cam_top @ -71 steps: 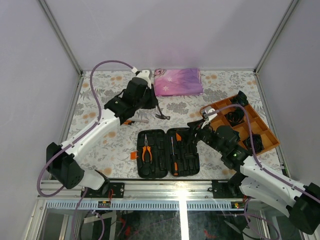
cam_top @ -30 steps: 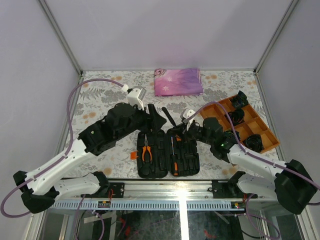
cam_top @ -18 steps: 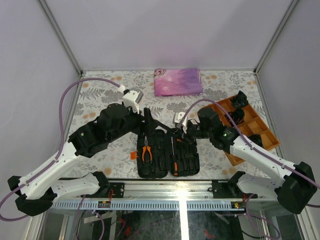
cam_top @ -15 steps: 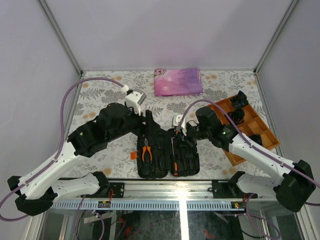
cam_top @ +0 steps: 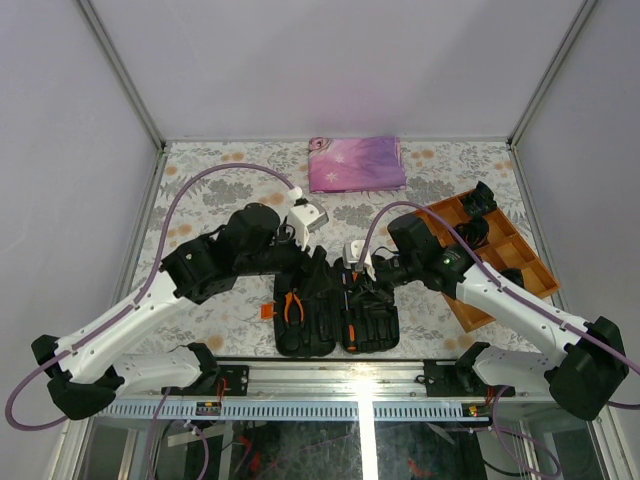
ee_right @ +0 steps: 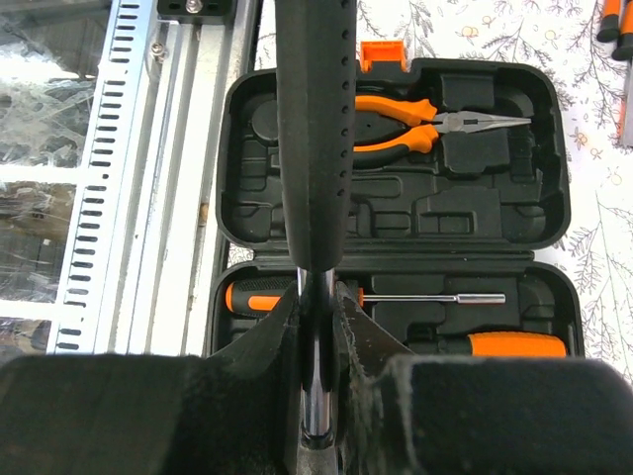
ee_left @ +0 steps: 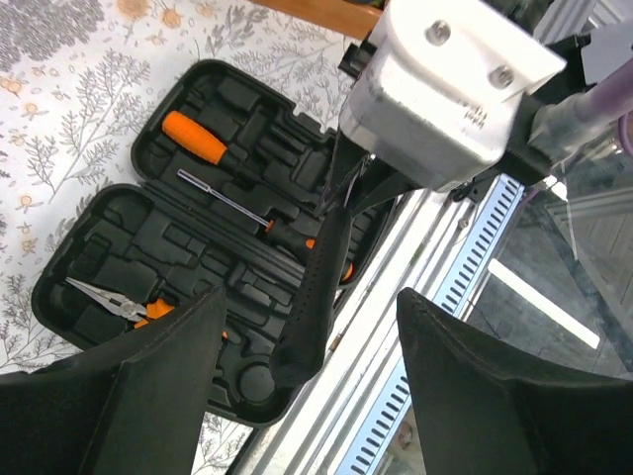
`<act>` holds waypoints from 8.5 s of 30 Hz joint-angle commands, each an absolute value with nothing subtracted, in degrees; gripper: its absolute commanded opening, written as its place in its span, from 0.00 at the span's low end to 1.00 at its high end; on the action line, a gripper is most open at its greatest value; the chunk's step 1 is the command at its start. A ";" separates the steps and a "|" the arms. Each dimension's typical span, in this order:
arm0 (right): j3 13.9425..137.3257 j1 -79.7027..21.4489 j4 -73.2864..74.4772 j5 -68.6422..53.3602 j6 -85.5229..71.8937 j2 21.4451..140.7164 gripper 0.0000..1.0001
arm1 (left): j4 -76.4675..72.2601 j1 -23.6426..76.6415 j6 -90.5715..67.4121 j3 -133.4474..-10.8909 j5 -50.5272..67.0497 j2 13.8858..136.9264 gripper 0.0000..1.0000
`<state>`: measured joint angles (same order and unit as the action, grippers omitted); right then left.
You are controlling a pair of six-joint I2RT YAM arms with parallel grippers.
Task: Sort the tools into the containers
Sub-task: Place the hammer in the storage box.
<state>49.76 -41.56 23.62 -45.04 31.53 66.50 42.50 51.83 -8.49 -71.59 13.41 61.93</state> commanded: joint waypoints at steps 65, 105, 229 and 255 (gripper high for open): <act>28.08 -49.79 -29.39 -16.34 29.06 55.13 0.15 | 31.24 53.99 -43.52 -67.23 1.75 60.06 0.01; 45.40 -49.77 10.36 -33.62 37.04 50.14 0.00 | 47.83 54.42 -12.48 -73.22 22.49 66.71 0.47; 48.05 -50.87 12.31 -27.33 62.68 53.41 0.01 | 38.41 54.61 -20.23 -62.52 20.18 65.09 0.10; 33.66 -50.87 0.95 16.77 -18.06 36.51 0.68 | 36.56 54.67 -43.57 -53.83 -8.44 58.91 0.00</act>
<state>32.03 -50.96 -4.14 5.87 -0.40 35.27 41.69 54.72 -34.72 -56.42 -1.56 61.82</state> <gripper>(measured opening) 0.679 0.184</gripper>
